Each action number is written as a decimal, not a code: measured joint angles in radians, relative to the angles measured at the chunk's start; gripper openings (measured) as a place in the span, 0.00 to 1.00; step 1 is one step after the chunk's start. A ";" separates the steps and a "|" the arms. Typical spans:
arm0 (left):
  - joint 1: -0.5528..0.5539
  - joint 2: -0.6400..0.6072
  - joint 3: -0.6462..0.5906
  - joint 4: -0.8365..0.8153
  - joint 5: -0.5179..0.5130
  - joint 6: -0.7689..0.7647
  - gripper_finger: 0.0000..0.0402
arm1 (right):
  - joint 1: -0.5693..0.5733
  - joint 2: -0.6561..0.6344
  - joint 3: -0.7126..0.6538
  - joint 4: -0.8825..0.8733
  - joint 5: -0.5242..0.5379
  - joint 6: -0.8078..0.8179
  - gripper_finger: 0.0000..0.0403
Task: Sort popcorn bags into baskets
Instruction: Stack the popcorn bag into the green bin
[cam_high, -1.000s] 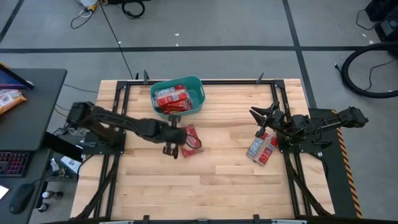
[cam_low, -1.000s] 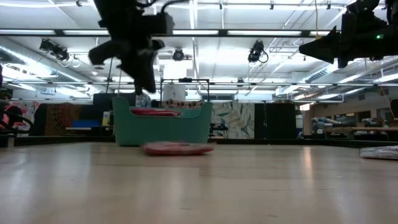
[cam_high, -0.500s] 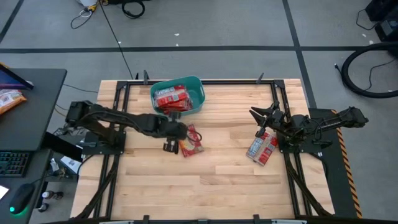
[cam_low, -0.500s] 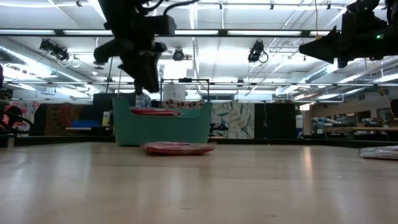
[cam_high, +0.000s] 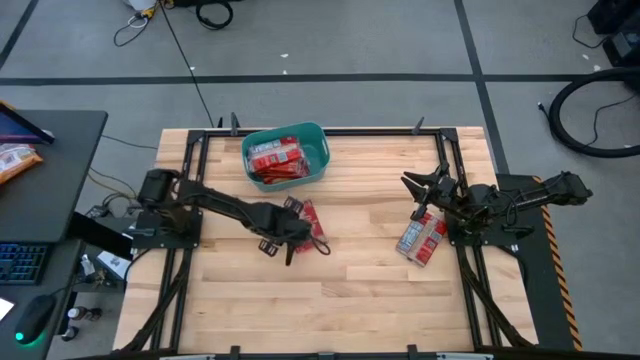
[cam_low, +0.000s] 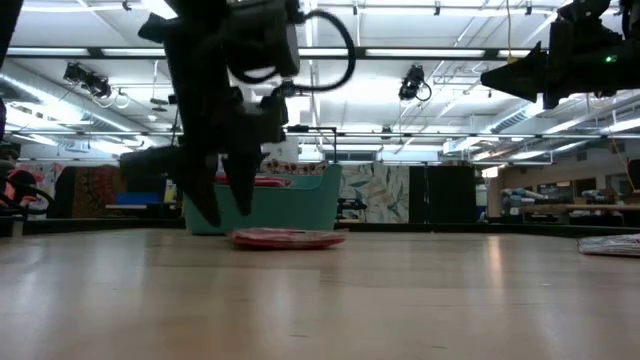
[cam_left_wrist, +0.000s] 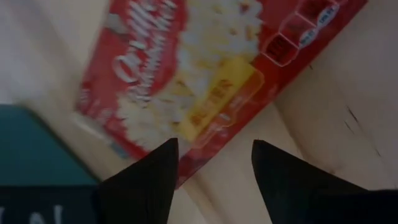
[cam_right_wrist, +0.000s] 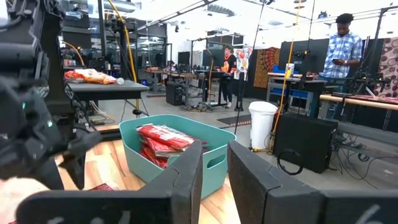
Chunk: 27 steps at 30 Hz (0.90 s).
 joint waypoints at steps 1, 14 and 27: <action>-0.002 0.014 0.000 0.002 -0.001 0.000 0.52 | 0.000 0.000 0.000 0.000 0.000 0.000 0.20; -0.008 0.105 0.005 0.024 0.000 -0.035 0.31 | 0.000 0.000 0.000 0.000 0.000 0.000 0.20; -0.017 0.097 0.003 0.024 0.009 -0.204 0.02 | 0.000 0.000 0.000 0.000 0.000 0.000 0.20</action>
